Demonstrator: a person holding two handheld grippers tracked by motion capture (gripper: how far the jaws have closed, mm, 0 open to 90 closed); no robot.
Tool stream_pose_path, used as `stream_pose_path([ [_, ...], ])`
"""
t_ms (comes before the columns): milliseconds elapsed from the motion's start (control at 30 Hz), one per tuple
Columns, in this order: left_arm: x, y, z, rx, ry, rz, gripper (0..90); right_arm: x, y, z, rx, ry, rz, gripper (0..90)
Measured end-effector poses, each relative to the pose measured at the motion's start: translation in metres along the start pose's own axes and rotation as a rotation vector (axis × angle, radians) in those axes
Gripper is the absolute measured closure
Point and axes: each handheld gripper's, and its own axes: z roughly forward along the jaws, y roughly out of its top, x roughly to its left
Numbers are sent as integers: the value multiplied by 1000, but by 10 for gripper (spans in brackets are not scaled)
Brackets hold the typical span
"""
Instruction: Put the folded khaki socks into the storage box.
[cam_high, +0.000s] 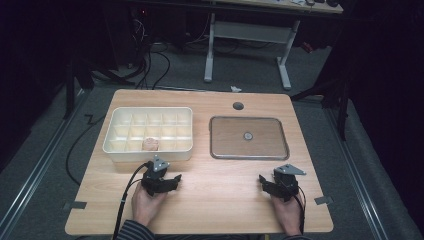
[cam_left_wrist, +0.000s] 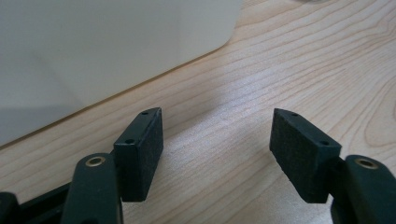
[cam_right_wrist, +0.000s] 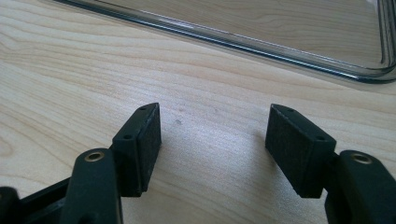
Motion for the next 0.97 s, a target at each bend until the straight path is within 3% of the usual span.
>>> stream_pose_path([
  [233, -4, -5, 1, -23, 26, 38, 350, 0, 0, 0, 0, 0, 0, 359],
  [967, -5, -6, 0, -31, 24, 39, 323, 0, 0, 0, 0, 0, 0, 359],
])
